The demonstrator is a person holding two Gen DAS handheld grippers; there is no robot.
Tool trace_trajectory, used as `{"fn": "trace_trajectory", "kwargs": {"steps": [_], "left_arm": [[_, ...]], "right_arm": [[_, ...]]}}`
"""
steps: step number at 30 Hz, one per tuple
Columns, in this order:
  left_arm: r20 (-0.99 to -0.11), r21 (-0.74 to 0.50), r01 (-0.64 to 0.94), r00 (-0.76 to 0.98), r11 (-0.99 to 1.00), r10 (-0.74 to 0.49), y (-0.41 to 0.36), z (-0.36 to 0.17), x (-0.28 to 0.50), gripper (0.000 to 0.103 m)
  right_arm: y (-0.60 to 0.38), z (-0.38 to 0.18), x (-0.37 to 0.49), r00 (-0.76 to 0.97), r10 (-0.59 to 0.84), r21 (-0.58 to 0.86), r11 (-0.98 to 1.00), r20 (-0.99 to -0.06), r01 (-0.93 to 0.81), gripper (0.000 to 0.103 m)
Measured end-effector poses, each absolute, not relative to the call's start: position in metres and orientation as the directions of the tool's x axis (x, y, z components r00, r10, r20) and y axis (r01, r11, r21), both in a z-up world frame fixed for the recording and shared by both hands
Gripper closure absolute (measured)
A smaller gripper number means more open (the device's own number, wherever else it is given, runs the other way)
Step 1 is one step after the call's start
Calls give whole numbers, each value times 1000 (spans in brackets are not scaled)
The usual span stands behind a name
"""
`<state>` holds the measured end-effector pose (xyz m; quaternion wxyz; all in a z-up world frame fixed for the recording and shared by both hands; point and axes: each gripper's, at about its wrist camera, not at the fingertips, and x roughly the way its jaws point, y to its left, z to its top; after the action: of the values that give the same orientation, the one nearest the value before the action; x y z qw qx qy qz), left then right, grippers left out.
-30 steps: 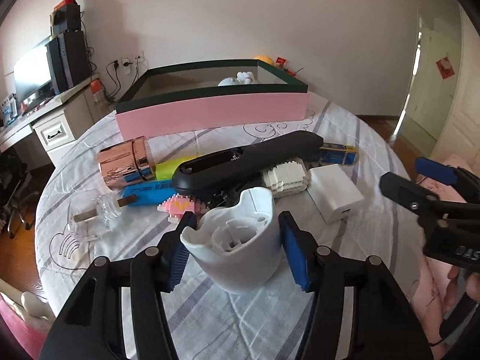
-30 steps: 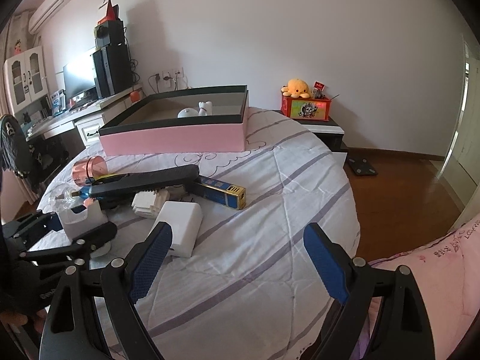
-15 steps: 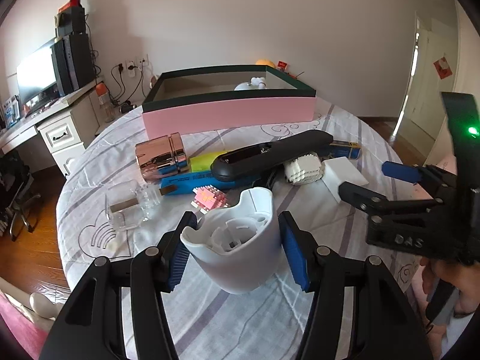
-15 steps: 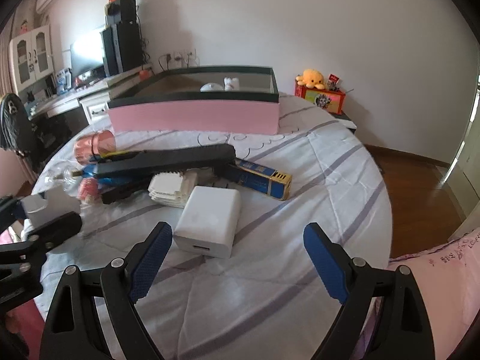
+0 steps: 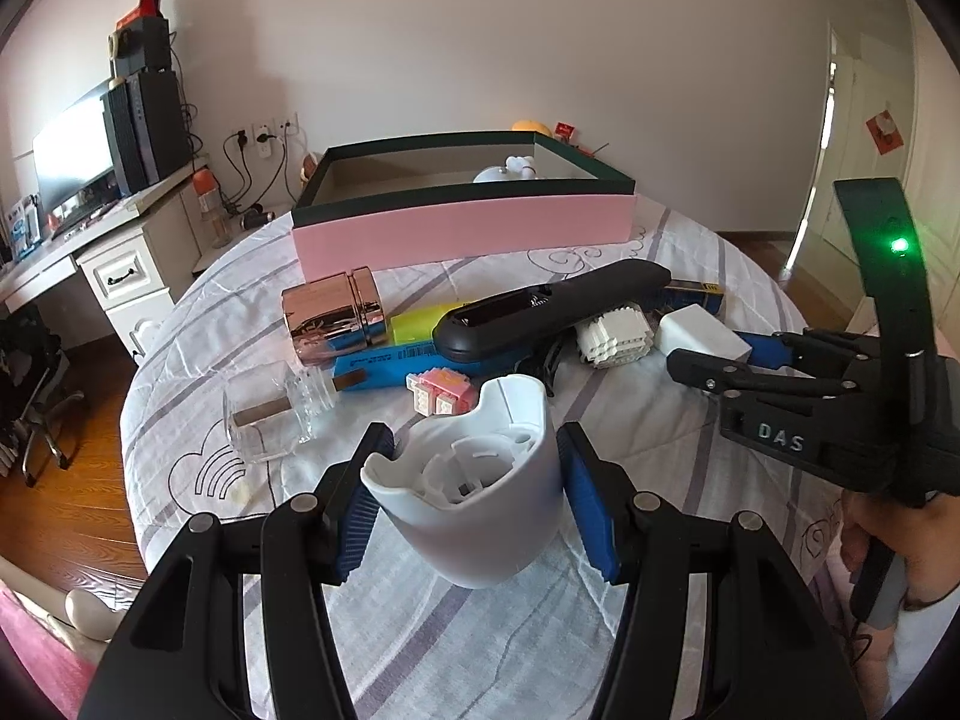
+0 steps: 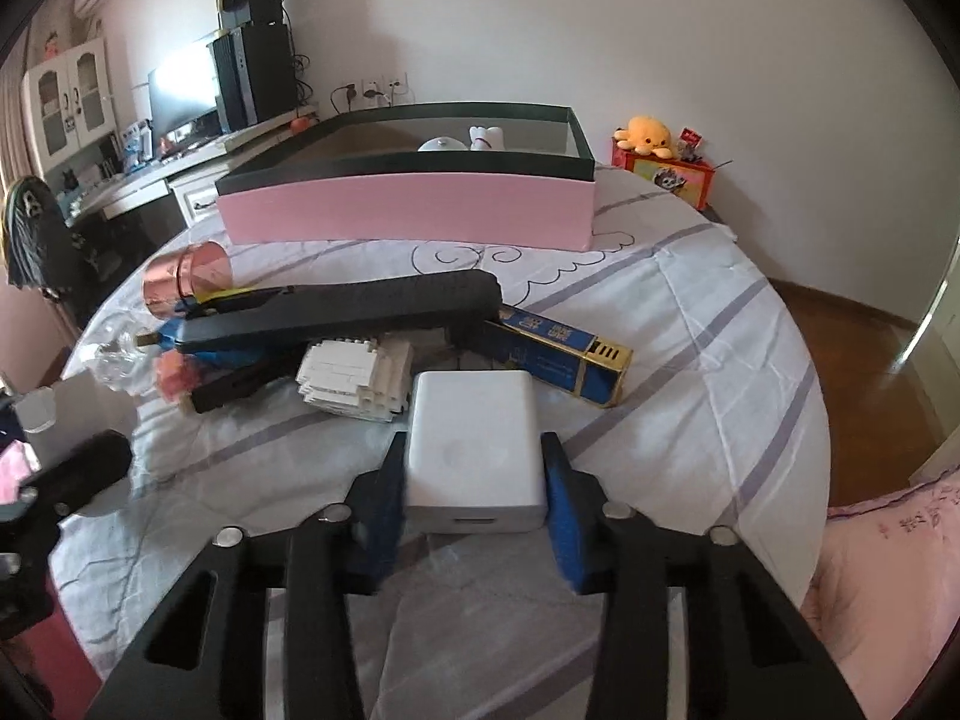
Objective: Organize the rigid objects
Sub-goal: 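Grasp the white cup with the left tool while the right tool grasps the white charger, then carry the cup and charger into the pink box and open both tools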
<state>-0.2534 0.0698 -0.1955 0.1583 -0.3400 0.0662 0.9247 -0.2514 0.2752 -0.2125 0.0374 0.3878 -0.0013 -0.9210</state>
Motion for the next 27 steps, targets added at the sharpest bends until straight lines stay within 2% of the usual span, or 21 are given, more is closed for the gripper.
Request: {"fn": "trace_trajectory", "kwargs": {"steps": [7, 15, 27], "left_arm": [[-624, 32, -350, -739, -936, 255, 72, -180, -253, 46], [-563, 63, -346, -787, -936, 253, 76, -147, -268, 46], [-531, 112, -347, -813, -931, 239, 89, -106, -348, 46]], "right_arm": [[278, -197, -236, -710, -116, 67, -993, -694, 97, 62], [279, -155, -233, -763, -146, 63, -989, -630, 137, 62], [272, -106, -284, -794, -194, 35, -976, -576, 213, 62]]}}
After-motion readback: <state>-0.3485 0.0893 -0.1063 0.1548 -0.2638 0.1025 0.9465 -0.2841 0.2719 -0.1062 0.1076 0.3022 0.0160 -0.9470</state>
